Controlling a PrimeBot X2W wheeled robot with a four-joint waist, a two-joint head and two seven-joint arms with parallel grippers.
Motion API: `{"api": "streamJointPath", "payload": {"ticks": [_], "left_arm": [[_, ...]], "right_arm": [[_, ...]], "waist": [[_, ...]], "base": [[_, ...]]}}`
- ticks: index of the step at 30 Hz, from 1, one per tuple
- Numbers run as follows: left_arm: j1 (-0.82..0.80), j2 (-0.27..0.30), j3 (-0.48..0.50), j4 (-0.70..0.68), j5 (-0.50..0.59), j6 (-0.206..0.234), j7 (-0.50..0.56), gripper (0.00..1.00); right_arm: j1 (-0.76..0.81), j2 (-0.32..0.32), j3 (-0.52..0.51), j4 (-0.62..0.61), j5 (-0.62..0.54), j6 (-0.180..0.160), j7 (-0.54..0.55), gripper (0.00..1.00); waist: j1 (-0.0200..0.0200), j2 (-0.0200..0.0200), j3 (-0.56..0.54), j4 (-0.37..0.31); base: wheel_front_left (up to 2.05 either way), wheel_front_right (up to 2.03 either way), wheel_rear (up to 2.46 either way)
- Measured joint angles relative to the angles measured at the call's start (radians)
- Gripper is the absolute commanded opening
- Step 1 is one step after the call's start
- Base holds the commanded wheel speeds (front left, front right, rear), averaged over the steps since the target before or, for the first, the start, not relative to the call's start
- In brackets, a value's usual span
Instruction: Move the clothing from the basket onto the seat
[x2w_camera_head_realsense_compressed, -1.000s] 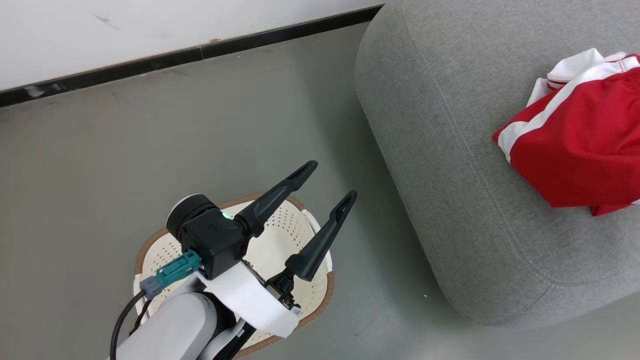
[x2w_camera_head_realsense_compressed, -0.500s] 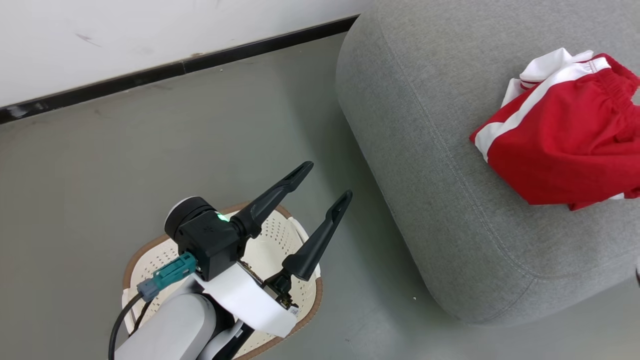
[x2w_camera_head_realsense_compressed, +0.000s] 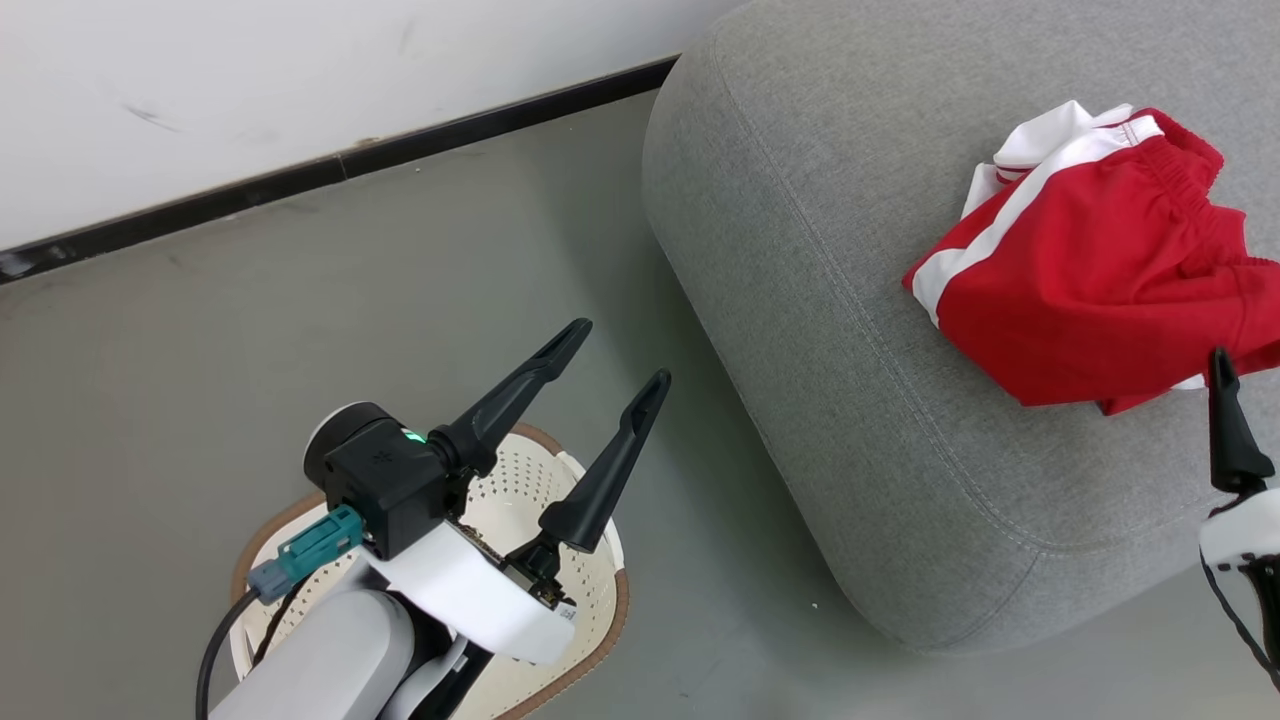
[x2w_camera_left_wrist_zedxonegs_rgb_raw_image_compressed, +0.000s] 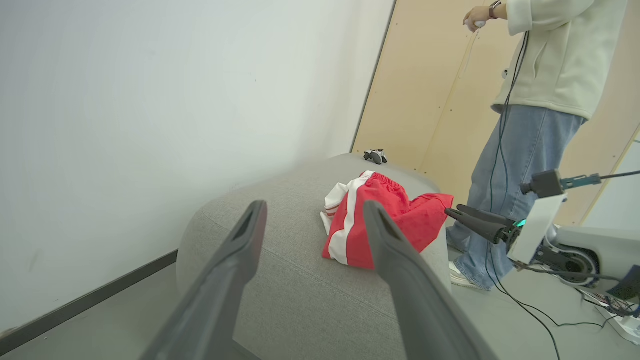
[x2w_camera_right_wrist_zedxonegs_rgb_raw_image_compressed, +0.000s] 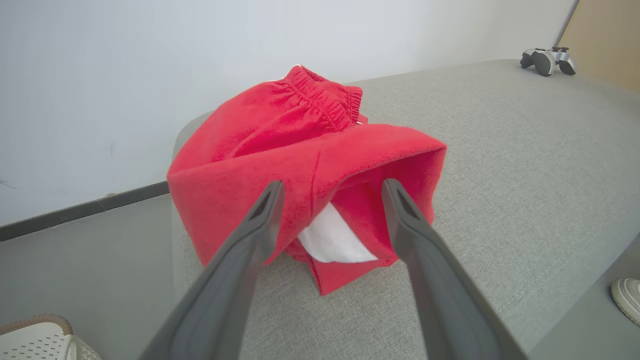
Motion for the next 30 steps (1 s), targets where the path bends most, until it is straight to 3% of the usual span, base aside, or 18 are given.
{"api": "streamJointPath", "payload": {"ticks": [16,30], "left_arm": [[0.046,-0.001,0.038,0.026,-0.008,0.028,-0.026,1.0],[0.108,-0.002,0.151,0.094,-0.034,0.124,-0.044,1.0]], "right_arm": [[0.014,-0.061,0.099,-0.19,0.009,0.0,0.0,1.0],[-0.064,-0.015,0.183,-0.27,-0.024,0.0,0.001,1.0]], "waist": [[0.0,0.0,-0.047,0.029],[0.0,0.0,-0.09,0.099]], "base": [[0.0,0.0,0.0],[0.0,0.0,0.0]]}}
